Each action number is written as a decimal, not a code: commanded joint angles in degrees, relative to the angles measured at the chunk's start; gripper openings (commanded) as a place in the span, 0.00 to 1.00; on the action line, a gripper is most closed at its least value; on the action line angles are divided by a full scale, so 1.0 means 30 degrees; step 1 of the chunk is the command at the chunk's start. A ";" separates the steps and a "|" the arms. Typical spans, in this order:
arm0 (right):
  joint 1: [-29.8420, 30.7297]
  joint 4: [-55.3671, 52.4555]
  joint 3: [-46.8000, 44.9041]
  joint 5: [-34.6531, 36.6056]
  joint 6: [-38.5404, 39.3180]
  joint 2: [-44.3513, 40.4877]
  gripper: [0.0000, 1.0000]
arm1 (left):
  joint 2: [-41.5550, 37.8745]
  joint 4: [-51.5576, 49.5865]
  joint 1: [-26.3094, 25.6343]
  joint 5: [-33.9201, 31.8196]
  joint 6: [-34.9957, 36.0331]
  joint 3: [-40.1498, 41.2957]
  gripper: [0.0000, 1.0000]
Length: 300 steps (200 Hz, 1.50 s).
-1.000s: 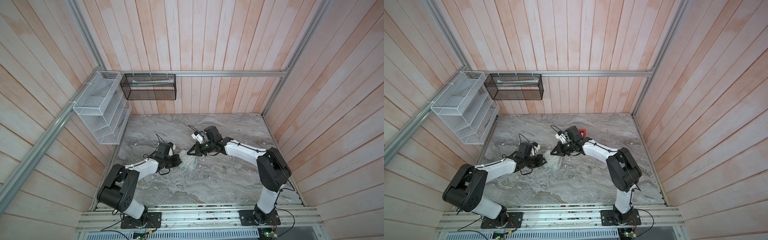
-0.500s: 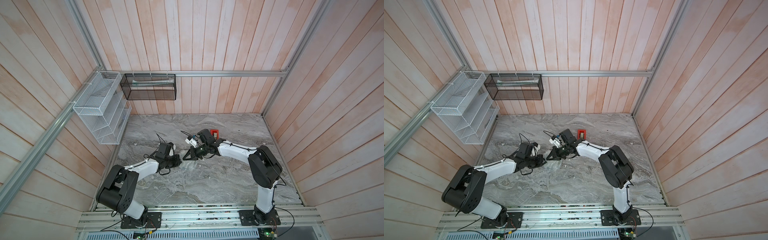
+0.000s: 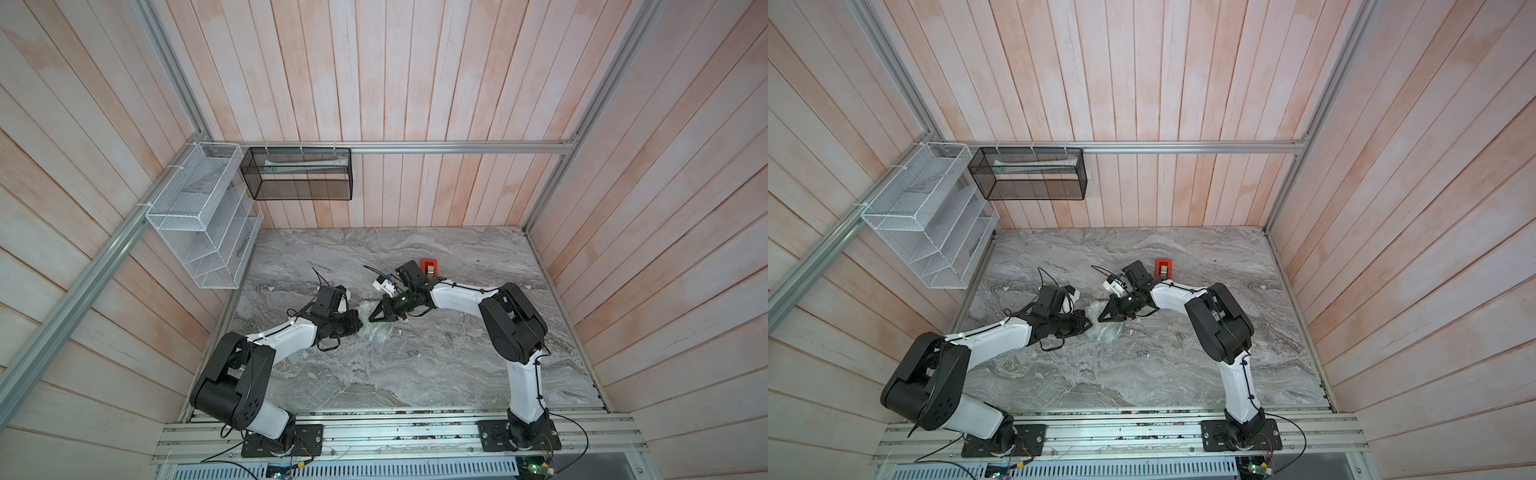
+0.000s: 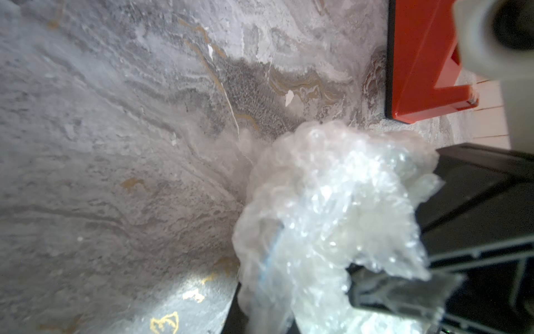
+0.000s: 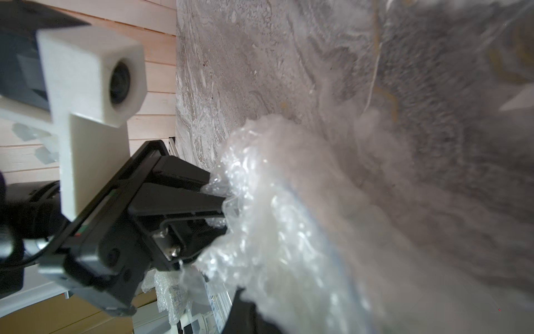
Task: Wrap bowls in bubble wrap
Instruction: Stick the tape on the bubble wrap.
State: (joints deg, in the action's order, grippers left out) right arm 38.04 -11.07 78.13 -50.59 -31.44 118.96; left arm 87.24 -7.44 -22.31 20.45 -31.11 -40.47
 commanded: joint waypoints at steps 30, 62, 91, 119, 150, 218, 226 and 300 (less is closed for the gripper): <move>-0.0340 -0.0728 0.1108 -0.0181 0.0981 0.1426 0.00 | 0.0340 -0.2808 -0.0173 -0.1302 0.0196 0.0061 0.00; -0.0352 -0.0431 0.1282 -0.0254 0.1039 0.1973 0.00 | 0.0533 -0.2716 -0.0470 -0.1386 -0.0040 -0.0275 0.00; -0.0406 -0.0194 0.1450 -0.0410 0.0987 0.2333 0.00 | 0.0814 -0.2683 -0.0789 -0.1422 -0.0261 -0.0536 0.00; -0.0465 -0.0361 0.1780 -0.0503 0.1461 0.2254 0.00 | 0.1128 -0.2791 -0.0934 -0.1552 -0.0406 -0.0797 0.00; -0.0781 0.0043 0.1827 -0.1035 0.1360 0.2032 0.00 | 0.1381 -0.2863 -0.1045 -0.1610 -0.0509 -0.1009 0.00; -0.1048 0.0647 0.1821 -0.1115 0.1223 0.2658 0.00 | 0.1754 -0.3007 -0.1354 -0.1949 -0.0771 -0.1552 0.00; -0.1029 0.0761 0.1819 -0.1126 0.1188 0.2725 0.00 | 0.1740 -0.3009 -0.1379 -0.2073 -0.0888 -0.1597 0.00; -0.1021 -0.1248 0.3125 0.0449 0.2517 0.3398 0.00 | 0.2128 -0.3764 -0.1311 -0.3553 -0.1728 -0.2786 0.09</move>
State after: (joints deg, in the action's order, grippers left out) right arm 35.20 -12.49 85.82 -54.13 -26.83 126.28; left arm 91.24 -13.87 -25.67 13.80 -37.30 -48.12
